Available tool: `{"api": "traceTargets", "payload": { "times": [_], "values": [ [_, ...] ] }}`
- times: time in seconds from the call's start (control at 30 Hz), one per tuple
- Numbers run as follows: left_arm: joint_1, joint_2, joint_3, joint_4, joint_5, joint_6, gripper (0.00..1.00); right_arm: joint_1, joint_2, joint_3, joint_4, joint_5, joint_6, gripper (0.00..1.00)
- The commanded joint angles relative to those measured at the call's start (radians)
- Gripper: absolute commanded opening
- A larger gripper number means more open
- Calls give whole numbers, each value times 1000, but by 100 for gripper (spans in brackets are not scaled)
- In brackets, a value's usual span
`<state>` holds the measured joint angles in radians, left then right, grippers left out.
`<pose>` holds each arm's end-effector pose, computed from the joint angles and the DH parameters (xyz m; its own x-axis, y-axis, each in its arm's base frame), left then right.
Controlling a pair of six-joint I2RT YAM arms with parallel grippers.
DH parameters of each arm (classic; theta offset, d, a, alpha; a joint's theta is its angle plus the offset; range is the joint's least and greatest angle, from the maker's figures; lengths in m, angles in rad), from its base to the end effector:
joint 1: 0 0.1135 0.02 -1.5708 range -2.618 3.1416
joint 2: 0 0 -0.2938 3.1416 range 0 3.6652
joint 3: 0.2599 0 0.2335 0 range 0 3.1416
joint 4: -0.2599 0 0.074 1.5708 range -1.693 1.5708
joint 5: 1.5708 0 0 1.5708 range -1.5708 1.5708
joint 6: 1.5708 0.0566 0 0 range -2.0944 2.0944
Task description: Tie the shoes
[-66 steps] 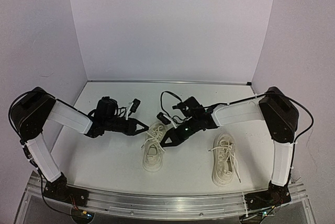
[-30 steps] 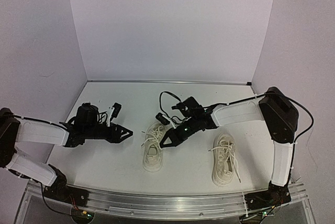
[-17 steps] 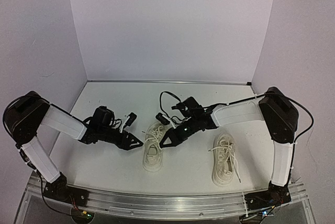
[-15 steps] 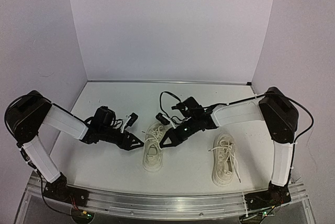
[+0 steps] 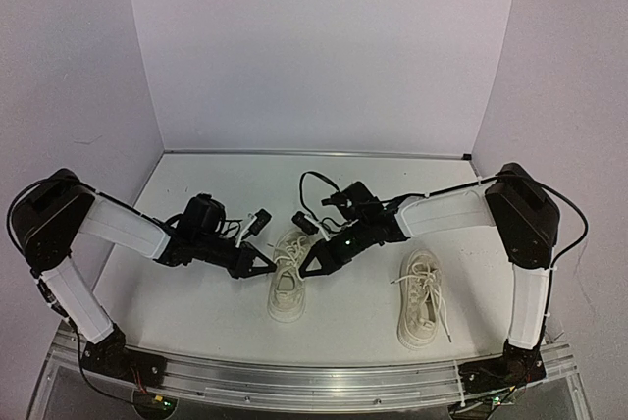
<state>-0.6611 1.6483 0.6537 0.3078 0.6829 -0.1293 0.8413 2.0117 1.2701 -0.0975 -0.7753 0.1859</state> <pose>0.2205 -0.2168 0.1751 -0.6074 0.3457 -0.7152 0.7897 0.3603 -0.4965 0.2562 0.3460 0.1859 -0.6434 -0.5216 -0.5604 -0.7379 0.2277 0.6353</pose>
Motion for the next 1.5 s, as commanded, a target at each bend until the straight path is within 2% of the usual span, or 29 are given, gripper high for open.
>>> {"api": "traceTargets", "payload": {
  "times": [0.0, 0.33, 0.93, 1.0, 1.13, 1.2, 1.37, 1.47],
  "values": [
    [-84, -168, 7, -77, -27, 12, 0, 8, -8, 14, 30, 10, 8, 0],
    [-155, -233, -13, -197, -19, -10, 0, 9, -18, 5, 42, 17, 18, 0],
    [-352, -109, 63, -269, -22, 52, 0, 8, -23, 0, 42, 24, 14, 0],
    [-364, -98, 76, -294, -27, 65, 3, 8, -24, 1, 42, 25, 13, 0],
    [-365, -149, 71, -302, -29, 86, 27, 7, -28, 0, 44, 34, 7, 0],
    [-347, -225, 60, -286, -51, 85, 36, 8, -29, 0, 42, 43, 4, 0],
    [-157, -394, 13, -159, -113, -7, 45, 8, -36, 4, 45, 66, -1, 0],
    [-90, -407, 42, -163, -197, -13, 48, 8, -50, -3, 53, 84, -2, 0]
  ]
}}
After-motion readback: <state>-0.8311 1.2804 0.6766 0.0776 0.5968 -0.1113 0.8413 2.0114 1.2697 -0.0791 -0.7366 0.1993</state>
